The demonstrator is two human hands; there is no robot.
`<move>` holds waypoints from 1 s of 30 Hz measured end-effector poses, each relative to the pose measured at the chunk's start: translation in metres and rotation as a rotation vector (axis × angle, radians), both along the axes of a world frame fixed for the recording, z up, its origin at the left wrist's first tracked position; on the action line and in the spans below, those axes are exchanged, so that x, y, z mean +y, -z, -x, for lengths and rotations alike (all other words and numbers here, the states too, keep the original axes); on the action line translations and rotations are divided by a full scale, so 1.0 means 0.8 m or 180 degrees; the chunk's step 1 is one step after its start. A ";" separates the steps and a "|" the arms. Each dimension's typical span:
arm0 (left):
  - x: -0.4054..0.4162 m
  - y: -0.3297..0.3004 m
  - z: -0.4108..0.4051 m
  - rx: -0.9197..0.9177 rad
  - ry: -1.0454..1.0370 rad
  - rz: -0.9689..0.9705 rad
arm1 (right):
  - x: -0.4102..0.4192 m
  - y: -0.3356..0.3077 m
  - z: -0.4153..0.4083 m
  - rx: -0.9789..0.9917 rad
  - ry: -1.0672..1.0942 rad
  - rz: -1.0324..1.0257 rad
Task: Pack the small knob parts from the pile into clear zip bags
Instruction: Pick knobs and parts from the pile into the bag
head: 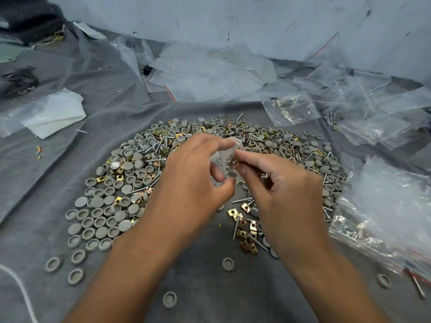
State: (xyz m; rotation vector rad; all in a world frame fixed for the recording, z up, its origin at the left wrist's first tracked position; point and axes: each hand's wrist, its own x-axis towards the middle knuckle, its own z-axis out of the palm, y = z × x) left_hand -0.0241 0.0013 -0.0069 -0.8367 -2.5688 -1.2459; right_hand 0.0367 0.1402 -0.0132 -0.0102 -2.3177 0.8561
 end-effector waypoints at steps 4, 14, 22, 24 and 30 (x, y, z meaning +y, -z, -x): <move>0.001 -0.001 -0.001 0.0014 -0.0013 -0.0004 | -0.004 0.001 0.000 0.0067 0.0041 -0.0022; 0.000 -0.001 -0.002 -0.0014 0.0005 0.0014 | -0.002 -0.002 -0.002 0.0138 0.0041 0.0445; 0.001 -0.001 -0.002 -0.0001 0.0005 0.0031 | -0.001 0.002 0.000 0.0110 0.0284 -0.0230; 0.001 -0.001 -0.002 0.0001 0.0004 0.0056 | 0.000 0.003 0.001 0.0008 0.0370 -0.0365; -0.005 -0.001 0.002 0.0070 -0.0087 0.0094 | 0.024 -0.007 0.002 -0.0617 0.0037 0.0170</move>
